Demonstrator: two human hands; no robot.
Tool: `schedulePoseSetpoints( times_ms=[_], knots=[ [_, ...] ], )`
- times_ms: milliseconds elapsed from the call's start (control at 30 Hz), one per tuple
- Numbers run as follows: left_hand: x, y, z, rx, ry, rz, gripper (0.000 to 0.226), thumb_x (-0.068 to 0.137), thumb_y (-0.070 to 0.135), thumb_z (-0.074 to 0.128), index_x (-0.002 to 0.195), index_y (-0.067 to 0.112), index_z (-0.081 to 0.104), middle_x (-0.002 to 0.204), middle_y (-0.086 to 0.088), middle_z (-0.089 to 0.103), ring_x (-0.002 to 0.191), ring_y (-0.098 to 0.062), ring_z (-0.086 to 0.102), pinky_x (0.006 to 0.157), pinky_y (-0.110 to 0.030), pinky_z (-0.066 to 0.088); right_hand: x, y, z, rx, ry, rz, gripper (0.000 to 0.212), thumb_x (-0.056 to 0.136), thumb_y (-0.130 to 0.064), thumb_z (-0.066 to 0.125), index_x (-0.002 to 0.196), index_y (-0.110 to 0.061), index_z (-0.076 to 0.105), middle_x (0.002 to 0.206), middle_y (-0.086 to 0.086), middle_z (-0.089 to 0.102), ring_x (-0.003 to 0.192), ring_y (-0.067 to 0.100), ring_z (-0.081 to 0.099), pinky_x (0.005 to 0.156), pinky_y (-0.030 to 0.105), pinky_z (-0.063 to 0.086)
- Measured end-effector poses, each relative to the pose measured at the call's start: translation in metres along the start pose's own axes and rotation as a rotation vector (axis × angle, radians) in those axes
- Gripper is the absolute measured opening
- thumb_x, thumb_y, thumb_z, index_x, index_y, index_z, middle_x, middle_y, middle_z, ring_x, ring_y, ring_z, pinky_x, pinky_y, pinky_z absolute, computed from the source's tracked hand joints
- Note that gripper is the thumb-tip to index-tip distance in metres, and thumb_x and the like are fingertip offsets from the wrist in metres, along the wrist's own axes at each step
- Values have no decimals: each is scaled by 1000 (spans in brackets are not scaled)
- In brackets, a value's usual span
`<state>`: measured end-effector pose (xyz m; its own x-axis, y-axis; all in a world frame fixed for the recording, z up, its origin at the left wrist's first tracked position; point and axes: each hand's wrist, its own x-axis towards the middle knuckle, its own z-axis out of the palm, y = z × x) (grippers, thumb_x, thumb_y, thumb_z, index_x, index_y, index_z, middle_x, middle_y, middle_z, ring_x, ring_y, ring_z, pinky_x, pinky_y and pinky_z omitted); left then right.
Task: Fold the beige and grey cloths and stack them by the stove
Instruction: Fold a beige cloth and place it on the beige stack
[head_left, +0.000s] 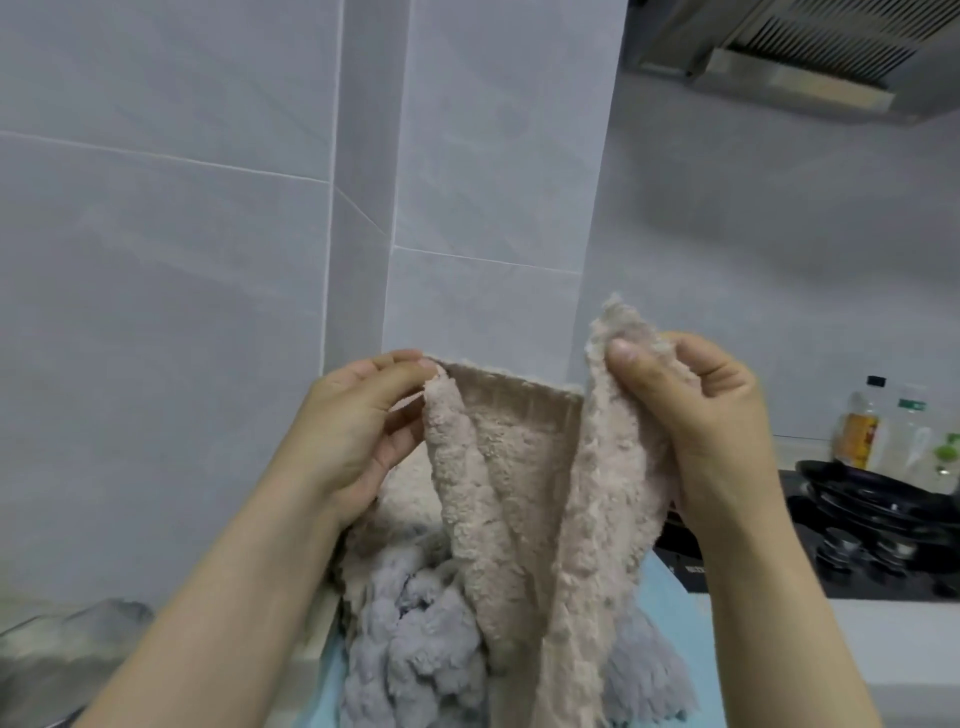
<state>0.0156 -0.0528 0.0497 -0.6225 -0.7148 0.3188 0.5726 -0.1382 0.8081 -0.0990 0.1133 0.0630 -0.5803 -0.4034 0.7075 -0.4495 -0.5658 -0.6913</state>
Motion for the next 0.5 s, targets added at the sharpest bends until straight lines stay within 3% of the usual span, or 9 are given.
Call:
schedulePoseSetpoints(
  times_ms=[133, 267, 400, 500],
  knots=[
    [-3, -5, 3, 246, 50, 161, 9, 79, 7, 71, 85, 6, 64, 64, -2, 64, 55, -9, 58, 52, -17, 52, 0, 2, 1, -264, -132, -8, 23, 63, -28, 86, 65, -13, 69, 61, 1, 63, 59, 10, 59, 55, 20, 47],
    [-8, -4, 6, 234, -70, 122, 12, 74, 9, 72, 84, 4, 68, 74, -8, 68, 68, -15, 62, 63, -21, 56, 0, 8, 10, -226, -241, 65, 21, 66, -23, 80, 73, -6, 71, 70, 7, 70, 65, 13, 64, 61, 23, 53],
    [-13, -2, 10, 193, -138, 131, 9, 76, 1, 68, 85, 3, 67, 67, -2, 70, 63, -9, 66, 61, -18, 55, -1, 11, 16, -186, -229, 108, 10, 73, -11, 76, 78, -4, 73, 73, 5, 73, 67, 12, 68, 62, 20, 54],
    [-18, 0, 13, 187, -164, 160, 8, 77, -2, 66, 83, 3, 67, 62, -1, 69, 59, -8, 66, 59, -18, 55, -1, 11, 16, -186, -225, 146, 8, 77, -14, 75, 79, -6, 74, 77, 7, 75, 70, 15, 70, 64, 22, 56]
  ],
)
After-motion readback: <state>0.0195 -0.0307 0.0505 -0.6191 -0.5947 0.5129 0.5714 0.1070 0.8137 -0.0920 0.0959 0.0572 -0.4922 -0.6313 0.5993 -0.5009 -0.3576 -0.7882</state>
